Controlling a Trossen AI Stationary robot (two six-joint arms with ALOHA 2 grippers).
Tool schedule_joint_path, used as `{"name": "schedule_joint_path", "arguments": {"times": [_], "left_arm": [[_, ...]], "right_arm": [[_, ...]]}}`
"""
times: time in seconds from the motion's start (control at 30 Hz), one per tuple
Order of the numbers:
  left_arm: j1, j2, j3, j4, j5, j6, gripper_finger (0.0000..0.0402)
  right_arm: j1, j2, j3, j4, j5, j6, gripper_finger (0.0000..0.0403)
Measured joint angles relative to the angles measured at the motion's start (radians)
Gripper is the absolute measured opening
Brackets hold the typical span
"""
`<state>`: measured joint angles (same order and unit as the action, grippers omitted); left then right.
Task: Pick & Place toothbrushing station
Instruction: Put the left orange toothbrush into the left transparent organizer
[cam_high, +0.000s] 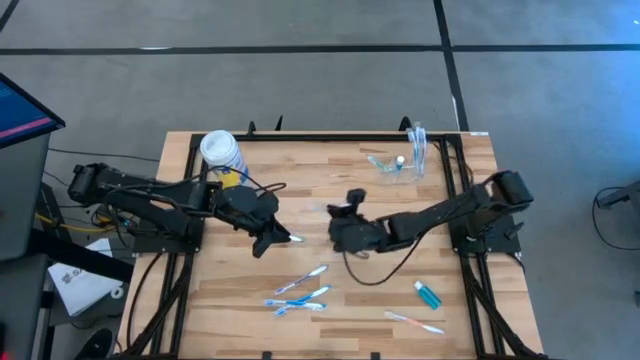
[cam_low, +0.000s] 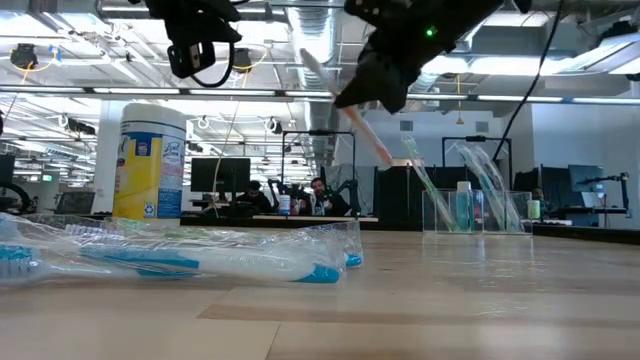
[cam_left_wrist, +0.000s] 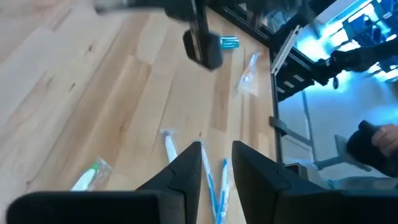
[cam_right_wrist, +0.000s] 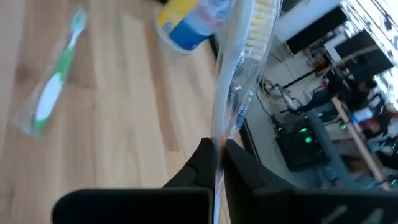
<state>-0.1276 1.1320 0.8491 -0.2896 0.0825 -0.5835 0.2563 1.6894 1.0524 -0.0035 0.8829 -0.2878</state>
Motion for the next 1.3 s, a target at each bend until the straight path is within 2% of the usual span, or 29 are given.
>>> {"name": "schedule_joint_path", "arguments": {"times": [0.33,0.7,0.9,1.3], "left_arm": [[-0.031,0.0,0.0,0.019,-0.111,0.005,0.0085],[-0.084,0.0,-0.026,0.077,-0.218,0.064,0.0085],[-0.116,0.0,-0.121,0.21,-0.25,0.064,0.0085],[-0.127,0.0,-0.294,0.509,-0.251,0.052,0.0085]], "right_arm": [[-0.053,-0.19,-0.219,0.185,0.001,0.121,0.0001],[-0.147,-0.287,-0.35,0.28,0.012,0.207,0.0001],[-0.213,-0.324,-0.389,0.308,0.018,0.233,0.0001],[-0.321,-0.408,-0.465,0.329,0.038,0.264,0.0001]]}}
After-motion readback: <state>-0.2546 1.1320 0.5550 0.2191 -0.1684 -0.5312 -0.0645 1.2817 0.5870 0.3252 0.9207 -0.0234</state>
